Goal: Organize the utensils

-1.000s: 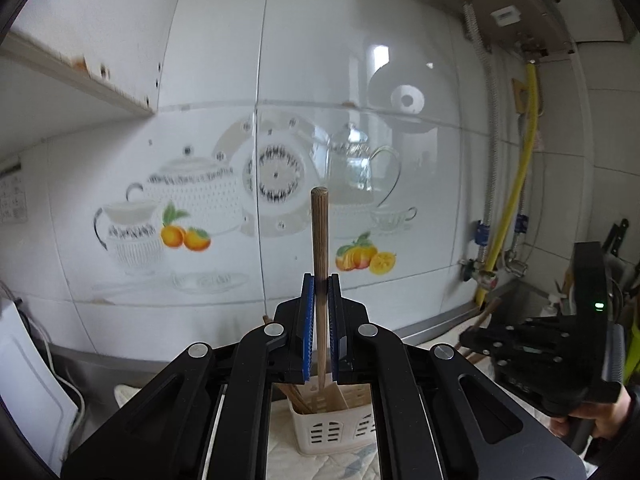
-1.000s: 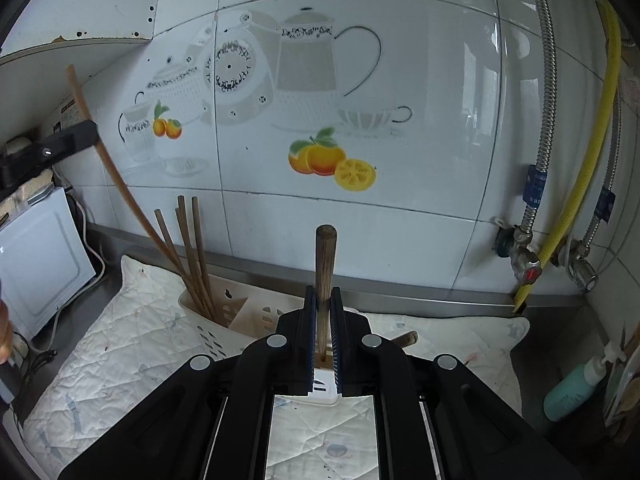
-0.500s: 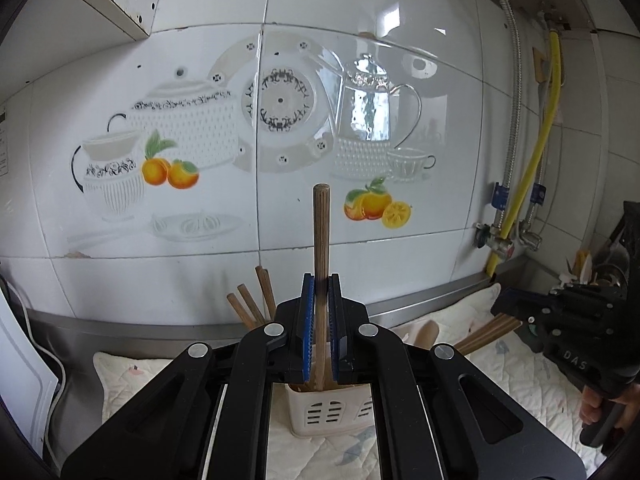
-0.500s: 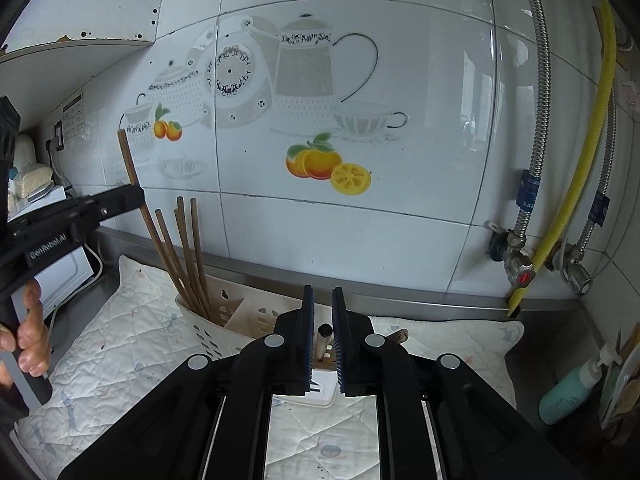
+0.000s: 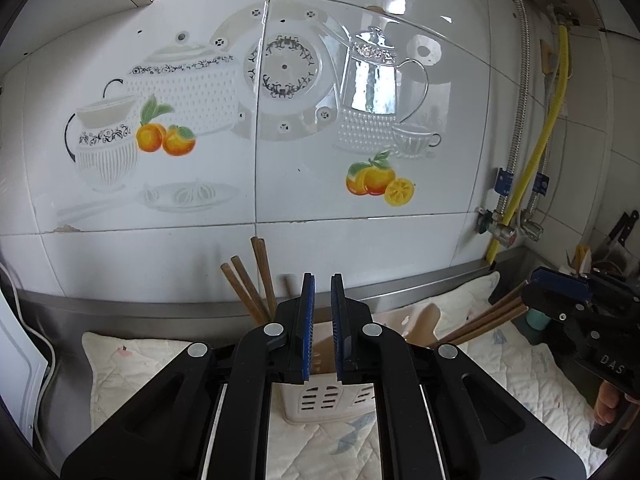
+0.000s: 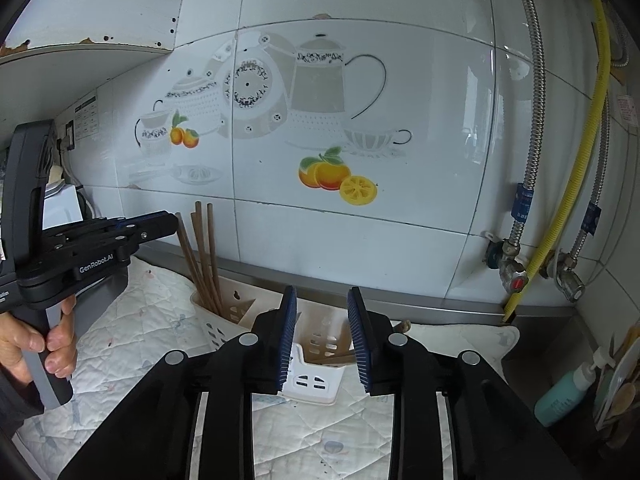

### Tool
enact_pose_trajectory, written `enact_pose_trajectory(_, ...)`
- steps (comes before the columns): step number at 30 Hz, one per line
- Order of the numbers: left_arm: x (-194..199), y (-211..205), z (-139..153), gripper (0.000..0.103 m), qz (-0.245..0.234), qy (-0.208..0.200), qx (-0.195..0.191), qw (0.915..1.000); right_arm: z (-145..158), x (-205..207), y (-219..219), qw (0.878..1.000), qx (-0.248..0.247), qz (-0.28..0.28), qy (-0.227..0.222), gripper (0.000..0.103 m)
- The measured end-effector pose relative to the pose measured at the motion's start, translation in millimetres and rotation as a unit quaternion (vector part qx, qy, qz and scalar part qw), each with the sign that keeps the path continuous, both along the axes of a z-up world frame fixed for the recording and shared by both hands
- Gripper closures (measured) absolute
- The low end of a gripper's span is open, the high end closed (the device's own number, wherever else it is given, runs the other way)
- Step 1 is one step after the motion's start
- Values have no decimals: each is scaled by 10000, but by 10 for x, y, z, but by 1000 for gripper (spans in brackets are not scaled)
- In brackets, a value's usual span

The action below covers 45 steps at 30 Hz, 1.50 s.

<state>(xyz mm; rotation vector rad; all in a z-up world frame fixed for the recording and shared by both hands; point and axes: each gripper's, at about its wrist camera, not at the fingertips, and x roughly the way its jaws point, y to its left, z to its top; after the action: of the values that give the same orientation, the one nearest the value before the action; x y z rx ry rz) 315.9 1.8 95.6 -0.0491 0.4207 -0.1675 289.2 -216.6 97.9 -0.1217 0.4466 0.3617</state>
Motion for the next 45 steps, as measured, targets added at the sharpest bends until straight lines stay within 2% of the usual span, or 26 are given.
enact_pose_trajectory(2,-32,3,0,93,-25,-2,1,10000,-10,-43,-1,10000,21,10,2,77)
enact_pose_trajectory(4,-81,10,-2,81,-33,-22,5,10000,-19,-90,1,10000,31,16,2,76)
enact_pose_trajectory(9,-241,22,1,63,-21,-70,33,10000,-51,-217,1,10000,55,12,31,72)
enact_pose_trajectory(11,-312,33,3,63,-33,-82,12,10000,-63,-267,-7,9999,95,19,47,70)
enact_pose_trajectory(12,-348,37,1,58,-22,-79,13,10000,-66,-301,-9,9999,119,16,56,67)
enact_pose_trajectory(13,-381,42,1,46,-1,-86,15,10000,-71,-332,-18,9999,133,17,58,66)
enact_pose_trajectory(14,-440,49,0,43,34,-125,18,9999,-78,-369,-22,9999,148,19,56,66)
enact_pose_trajectory(17,-563,49,-4,41,92,-155,118,9998,-103,-479,-29,9999,159,27,43,66)
enact_pose_trajectory(24,-885,73,-13,22,158,-208,76,9996,-166,-794,-39,9998,199,54,13,60)
enact_pose_trajectory(26,-988,70,-22,18,189,-239,94,9995,-191,-882,-40,9998,201,54,8,57)
enact_pose_trajectory(28,-1087,69,-35,11,200,-283,92,9994,-223,-974,-38,9998,200,51,-5,48)
enact_pose_trajectory(30,-1214,78,-55,6,218,-334,58,9992,-262,-1061,-33,9998,205,53,-1,47)
enact_pose_trajectory(37,-1532,135,-174,5,326,-307,34,9990,-442,-1328,-22,9996,252,-1,95,32)
enact_pose_trajectory(41,-1716,192,-260,5,395,-312,20,9987,-540,-1471,-25,9996,229,-72,126,28)
enact_pose_trajectory(42,-1773,203,-283,5,446,-325,42,9985,-566,-1516,-30,9996,221,-108,128,22)
enact_pose_trajectory(45,-1887,235,-360,5,505,-245,44,9984,-629,-1631,-42,9996,182,-176,118,21)
